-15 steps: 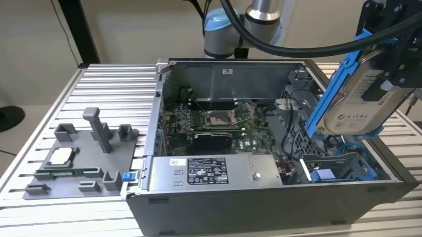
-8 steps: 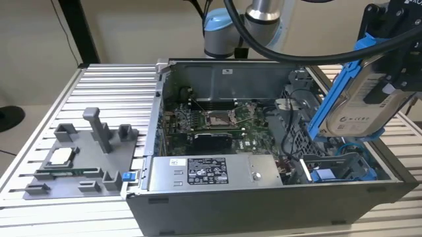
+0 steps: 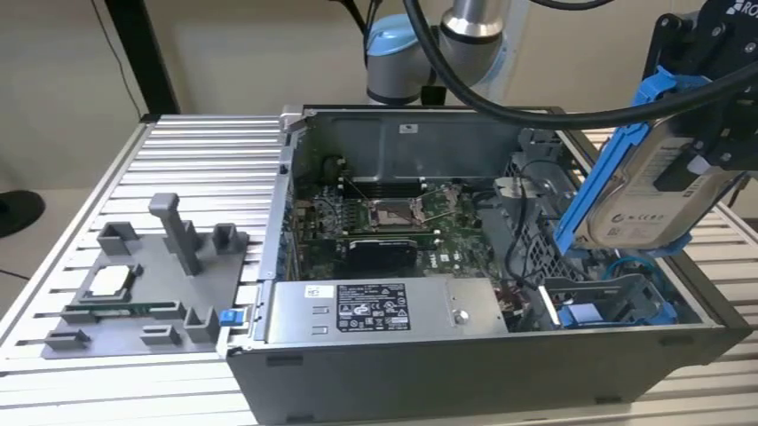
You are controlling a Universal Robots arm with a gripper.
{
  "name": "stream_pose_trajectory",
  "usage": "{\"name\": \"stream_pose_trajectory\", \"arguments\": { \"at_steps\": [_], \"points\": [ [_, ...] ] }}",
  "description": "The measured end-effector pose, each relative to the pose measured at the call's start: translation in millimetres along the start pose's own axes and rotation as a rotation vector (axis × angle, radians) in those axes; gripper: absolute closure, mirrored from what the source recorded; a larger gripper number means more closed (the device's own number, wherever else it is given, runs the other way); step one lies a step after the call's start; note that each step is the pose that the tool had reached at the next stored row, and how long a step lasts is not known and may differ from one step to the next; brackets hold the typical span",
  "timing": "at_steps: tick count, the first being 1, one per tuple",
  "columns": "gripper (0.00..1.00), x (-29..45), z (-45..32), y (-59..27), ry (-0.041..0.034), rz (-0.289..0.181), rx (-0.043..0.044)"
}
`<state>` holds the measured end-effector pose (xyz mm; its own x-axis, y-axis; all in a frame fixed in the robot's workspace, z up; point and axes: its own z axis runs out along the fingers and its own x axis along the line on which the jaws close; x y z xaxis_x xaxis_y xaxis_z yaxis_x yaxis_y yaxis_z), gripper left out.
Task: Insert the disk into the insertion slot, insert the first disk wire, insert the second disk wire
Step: 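Insert the disk into the insertion slot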
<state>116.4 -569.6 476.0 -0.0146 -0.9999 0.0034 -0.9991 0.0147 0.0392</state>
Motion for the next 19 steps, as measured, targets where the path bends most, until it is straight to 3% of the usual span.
{"name": "stream_pose_trajectory", "arguments": {
  "at_steps": [10,19],
  "points": [
    [1.0,0.0,2.0,-0.4,0.0,0.0,0.0],
    [1.0,0.8,16.3,-1.7,-0.0013,0.0,0.0005]
  ]
}}
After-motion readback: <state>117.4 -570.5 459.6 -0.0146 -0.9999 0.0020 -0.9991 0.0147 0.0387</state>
